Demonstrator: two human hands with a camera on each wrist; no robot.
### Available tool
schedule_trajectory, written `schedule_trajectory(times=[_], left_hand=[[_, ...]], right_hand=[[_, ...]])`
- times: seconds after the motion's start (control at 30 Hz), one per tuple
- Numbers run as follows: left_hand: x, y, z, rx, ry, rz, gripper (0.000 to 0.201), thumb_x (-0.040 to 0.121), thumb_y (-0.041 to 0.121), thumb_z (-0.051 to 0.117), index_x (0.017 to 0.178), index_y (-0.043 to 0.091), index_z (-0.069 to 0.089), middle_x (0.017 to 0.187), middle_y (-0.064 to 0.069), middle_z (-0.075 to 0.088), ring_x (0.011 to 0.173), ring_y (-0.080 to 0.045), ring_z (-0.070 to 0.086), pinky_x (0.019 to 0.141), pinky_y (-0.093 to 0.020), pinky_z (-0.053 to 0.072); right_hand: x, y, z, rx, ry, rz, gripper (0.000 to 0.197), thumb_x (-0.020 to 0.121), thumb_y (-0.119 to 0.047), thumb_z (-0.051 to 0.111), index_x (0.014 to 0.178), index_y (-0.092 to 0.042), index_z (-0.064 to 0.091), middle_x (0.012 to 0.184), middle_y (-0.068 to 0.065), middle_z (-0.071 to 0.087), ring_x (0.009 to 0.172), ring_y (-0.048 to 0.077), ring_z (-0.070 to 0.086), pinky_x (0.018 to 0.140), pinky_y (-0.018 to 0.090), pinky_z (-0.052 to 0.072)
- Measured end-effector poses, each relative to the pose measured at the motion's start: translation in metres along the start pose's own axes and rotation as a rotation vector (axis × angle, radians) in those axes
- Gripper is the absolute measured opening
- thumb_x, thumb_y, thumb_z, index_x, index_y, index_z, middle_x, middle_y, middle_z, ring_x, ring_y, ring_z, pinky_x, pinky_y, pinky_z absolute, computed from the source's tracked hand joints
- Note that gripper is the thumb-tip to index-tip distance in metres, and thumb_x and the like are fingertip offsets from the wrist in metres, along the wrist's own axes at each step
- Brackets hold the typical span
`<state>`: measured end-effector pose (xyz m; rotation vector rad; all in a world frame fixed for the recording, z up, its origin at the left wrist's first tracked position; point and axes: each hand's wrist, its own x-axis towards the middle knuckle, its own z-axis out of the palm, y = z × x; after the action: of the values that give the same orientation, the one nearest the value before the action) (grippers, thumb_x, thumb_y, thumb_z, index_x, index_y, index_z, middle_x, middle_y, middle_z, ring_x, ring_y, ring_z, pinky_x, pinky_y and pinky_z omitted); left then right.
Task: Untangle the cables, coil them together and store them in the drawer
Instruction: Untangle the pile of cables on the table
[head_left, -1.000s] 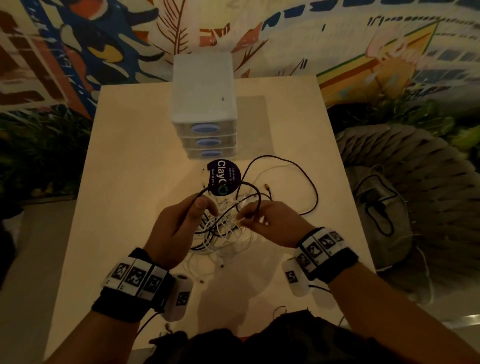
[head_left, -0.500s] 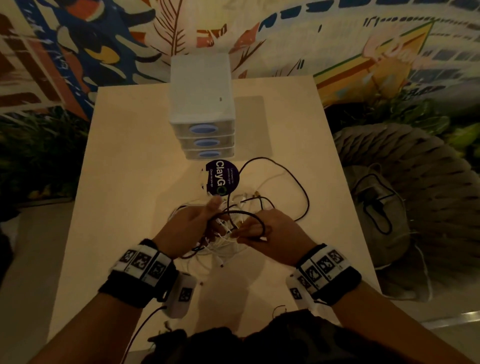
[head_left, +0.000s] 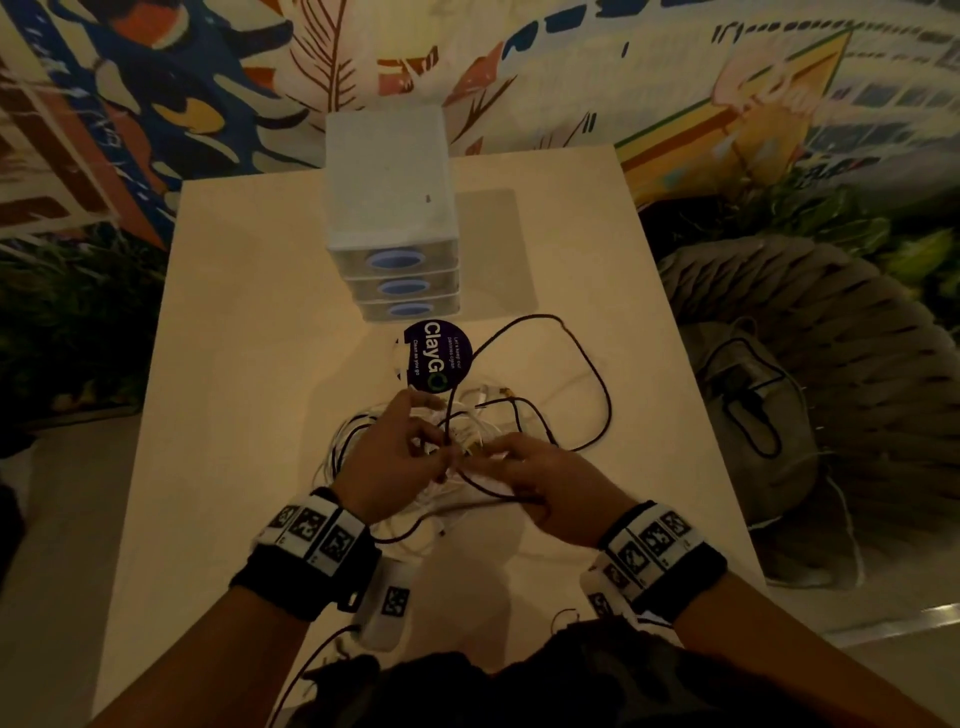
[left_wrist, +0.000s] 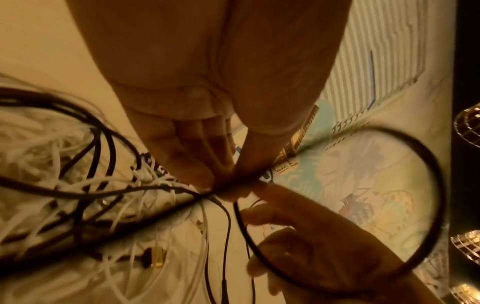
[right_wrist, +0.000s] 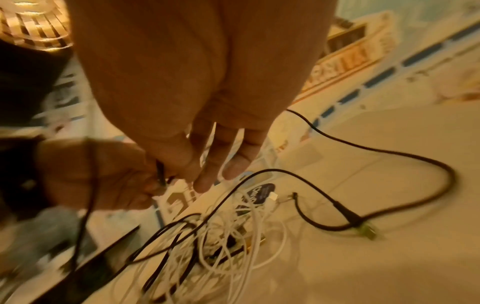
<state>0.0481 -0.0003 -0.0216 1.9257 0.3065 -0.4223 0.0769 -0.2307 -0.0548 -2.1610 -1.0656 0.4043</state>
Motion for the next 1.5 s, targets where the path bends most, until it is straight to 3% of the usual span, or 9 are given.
schedule_trajectory(times=[0.1, 0.23, 0.47, 0.67, 0.77, 0.87, 1.13, 1.37, 1.5], left_hand=[[-0.007, 0.005, -0.009, 0.136, 0.051, 0.151, 0.058, 0.087, 0.026, 0.078, 0.135, 0.039, 0.048, 0.092, 0.008, 0.075, 0.067, -0.01, 0.072, 0.066, -0.026, 0.056], [-0.015, 0.004, -0.011, 0.189, 0.054, 0.286, 0.028, 0.085, 0.025, 0.081, 0.105, 0.043, 0.074, 0.093, 0.021, 0.075, 0.077, -0.012, 0.072, 0.072, -0.034, 0.058], [-0.023, 0.003, -0.014, 0.308, -0.057, 0.439, 0.01, 0.085, 0.024, 0.081, 0.093, 0.029, 0.08, 0.082, 0.024, 0.069, 0.072, -0.007, 0.064, 0.062, -0.012, 0.045], [-0.027, -0.001, -0.022, 0.416, -0.126, 0.446, 0.011, 0.084, 0.024, 0.082, 0.091, 0.033, 0.078, 0.086, 0.028, 0.066, 0.076, -0.001, 0.062, 0.062, -0.01, 0.043], [-0.027, -0.001, -0.024, 0.449, -0.187, 0.446, 0.014, 0.085, 0.025, 0.081, 0.091, 0.036, 0.078, 0.092, 0.024, 0.068, 0.082, -0.001, 0.062, 0.065, -0.011, 0.043], [-0.028, 0.0, -0.026, 0.489, -0.211, 0.414, 0.016, 0.085, 0.023, 0.079, 0.086, 0.038, 0.075, 0.088, 0.02, 0.066, 0.082, -0.003, 0.059, 0.065, -0.009, 0.04], [-0.036, 0.004, -0.03, 0.339, -0.045, 0.443, 0.012, 0.084, 0.041, 0.07, 0.09, 0.032, 0.075, 0.085, 0.018, 0.066, 0.077, -0.004, 0.059, 0.062, -0.015, 0.042], [-0.035, -0.005, -0.036, 0.309, 0.119, 0.403, 0.012, 0.085, 0.051, 0.063, 0.089, 0.041, 0.067, 0.089, 0.014, 0.066, 0.082, -0.012, 0.061, 0.07, -0.026, 0.047], [-0.034, -0.005, -0.033, 0.253, 0.191, 0.371, 0.011, 0.093, 0.024, 0.072, 0.101, 0.031, 0.07, 0.097, 0.017, 0.071, 0.094, -0.004, 0.067, 0.082, -0.015, 0.049]], right_hand=[[-0.004, 0.013, -0.02, 0.204, 0.326, 0.285, 0.073, 0.098, -0.004, 0.049, 0.157, -0.04, 0.023, 0.133, -0.008, 0.05, 0.094, 0.008, 0.062, 0.079, 0.03, 0.057], [0.001, 0.036, -0.055, 0.109, 0.619, 0.445, 0.088, 0.09, -0.023, 0.074, 0.154, -0.046, 0.018, 0.116, -0.01, 0.052, 0.078, 0.006, 0.061, 0.064, 0.02, 0.054], [0.007, 0.09, -0.074, -0.052, 0.289, 0.657, 0.031, 0.101, -0.039, 0.054, 0.123, -0.02, 0.065, 0.105, 0.009, 0.072, 0.097, 0.029, 0.067, 0.08, 0.031, 0.046], [0.001, 0.088, -0.068, 0.124, 0.174, 0.542, 0.077, 0.089, -0.016, 0.074, 0.152, -0.035, 0.034, 0.106, -0.005, 0.064, 0.078, 0.01, 0.067, 0.072, 0.016, 0.051], [0.011, 0.083, -0.064, -0.002, 0.128, 0.535, 0.028, 0.097, -0.036, 0.064, 0.122, -0.024, 0.067, 0.111, 0.0, 0.07, 0.091, 0.01, 0.063, 0.086, 0.024, 0.049], [0.016, 0.086, -0.075, 0.069, 0.264, 0.637, 0.011, 0.1, -0.032, 0.057, 0.107, -0.028, 0.064, 0.096, -0.004, 0.07, 0.083, 0.015, 0.065, 0.079, 0.034, 0.052], [-0.011, 0.095, -0.039, -0.121, -0.071, 1.001, 0.083, 0.072, -0.042, 0.088, 0.136, -0.022, 0.04, 0.129, 0.012, 0.052, 0.117, 0.033, 0.057, 0.099, 0.044, 0.049], [-0.011, 0.101, -0.027, -0.09, -0.1, 1.104, 0.046, 0.084, -0.034, 0.078, 0.121, -0.011, 0.063, 0.126, 0.011, 0.064, 0.116, 0.029, 0.06, 0.091, 0.031, 0.048], [-0.015, 0.107, -0.053, -0.046, 0.099, 1.086, 0.035, 0.093, -0.039, 0.068, 0.107, -0.007, 0.074, 0.099, 0.013, 0.074, 0.092, 0.03, 0.071, 0.082, 0.035, 0.057]])
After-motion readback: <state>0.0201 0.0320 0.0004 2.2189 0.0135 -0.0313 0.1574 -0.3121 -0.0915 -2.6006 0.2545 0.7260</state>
